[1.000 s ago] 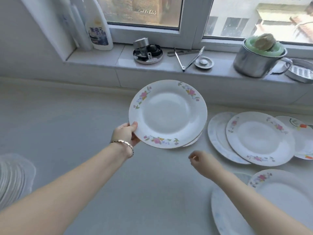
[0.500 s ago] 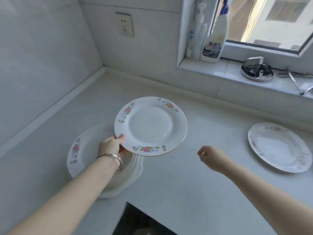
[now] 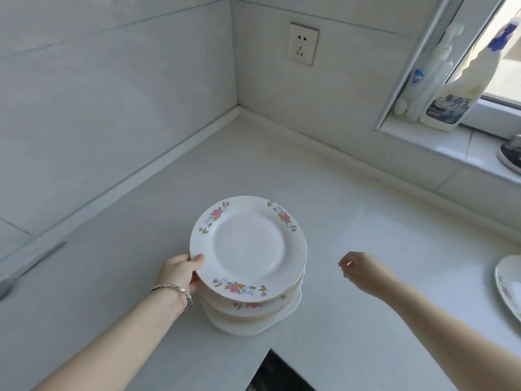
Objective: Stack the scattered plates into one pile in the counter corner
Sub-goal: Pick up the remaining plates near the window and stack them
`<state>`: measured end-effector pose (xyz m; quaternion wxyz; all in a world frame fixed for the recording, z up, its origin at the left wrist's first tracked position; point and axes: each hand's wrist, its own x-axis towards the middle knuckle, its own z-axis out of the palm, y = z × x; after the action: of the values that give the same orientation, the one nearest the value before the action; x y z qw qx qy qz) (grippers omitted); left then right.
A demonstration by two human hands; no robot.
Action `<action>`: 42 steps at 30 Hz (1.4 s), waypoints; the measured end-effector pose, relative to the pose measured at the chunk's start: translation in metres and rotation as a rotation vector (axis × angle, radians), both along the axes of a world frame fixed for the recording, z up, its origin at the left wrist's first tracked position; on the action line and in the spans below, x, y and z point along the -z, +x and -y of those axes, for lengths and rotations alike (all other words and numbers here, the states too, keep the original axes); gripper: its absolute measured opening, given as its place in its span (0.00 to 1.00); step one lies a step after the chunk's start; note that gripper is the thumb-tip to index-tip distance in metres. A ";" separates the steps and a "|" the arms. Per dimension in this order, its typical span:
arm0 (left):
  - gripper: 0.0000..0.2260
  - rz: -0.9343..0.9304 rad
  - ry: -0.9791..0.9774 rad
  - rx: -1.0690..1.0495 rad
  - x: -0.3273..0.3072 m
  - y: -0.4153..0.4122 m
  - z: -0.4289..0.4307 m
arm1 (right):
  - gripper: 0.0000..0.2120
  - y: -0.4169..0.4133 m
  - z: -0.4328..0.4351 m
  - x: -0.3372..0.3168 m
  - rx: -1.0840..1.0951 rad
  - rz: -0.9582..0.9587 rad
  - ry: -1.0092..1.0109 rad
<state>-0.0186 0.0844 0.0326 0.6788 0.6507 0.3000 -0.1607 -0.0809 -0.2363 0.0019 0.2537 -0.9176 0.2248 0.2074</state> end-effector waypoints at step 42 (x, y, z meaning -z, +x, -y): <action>0.05 0.568 0.839 1.269 -0.021 -0.020 0.170 | 0.08 -0.102 0.034 0.016 0.240 -0.040 0.062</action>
<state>-0.0389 -0.0859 0.0531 0.2083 0.9131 -0.2744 -0.2181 -0.1826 -0.2706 -0.0144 0.3006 -0.8715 0.3316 0.2005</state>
